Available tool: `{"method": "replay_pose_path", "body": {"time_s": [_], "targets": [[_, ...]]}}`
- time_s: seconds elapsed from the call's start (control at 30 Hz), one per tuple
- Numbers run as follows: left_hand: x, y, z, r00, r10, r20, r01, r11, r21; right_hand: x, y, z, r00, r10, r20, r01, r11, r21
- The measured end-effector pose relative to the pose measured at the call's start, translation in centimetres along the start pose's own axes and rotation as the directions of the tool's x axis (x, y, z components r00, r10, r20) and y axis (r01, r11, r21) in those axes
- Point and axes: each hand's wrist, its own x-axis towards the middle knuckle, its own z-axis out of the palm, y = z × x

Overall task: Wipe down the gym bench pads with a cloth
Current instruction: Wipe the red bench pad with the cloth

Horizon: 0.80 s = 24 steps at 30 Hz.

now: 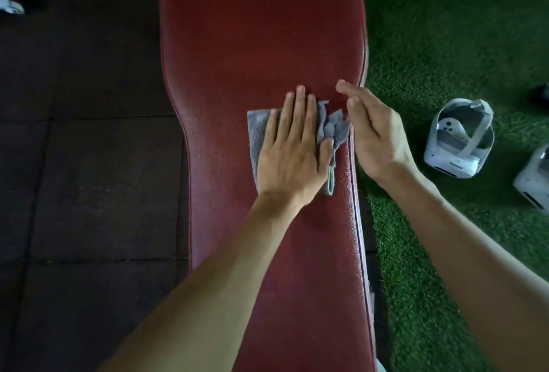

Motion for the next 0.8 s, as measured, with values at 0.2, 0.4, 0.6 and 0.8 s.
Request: {"method": "replay_pose_path", "body": {"time_s": [0.2,0.4,0.6,0.8], "targets": [[-3.2,-5.4,-3.0,0.985,-0.029,-0.172,-0.013,0.972,-0.236,-4.1,-2.8,4.4,0.975,-0.190,-0.110,0.132,0.907,-0.399],[-4.2,-10.9,-1.5,0.953,-0.270,-0.139,0.239,0.950,-0.201,-5.1,-2.9,10.9,0.985,-0.149,0.091,0.170,0.714,-0.679],[-4.1,-11.0,-1.1,0.955,-0.265,-0.136,0.240,0.955,-0.176,-12.2,-1.1,7.7,0.996,-0.012,0.083,0.069,0.683,-0.727],[-3.9,-11.5,-1.1,0.967,-0.214,-0.137,0.169,0.944,-0.283,-4.3,-2.7,10.3,0.985,0.091,-0.143,-0.169,0.633,-0.756]]}}
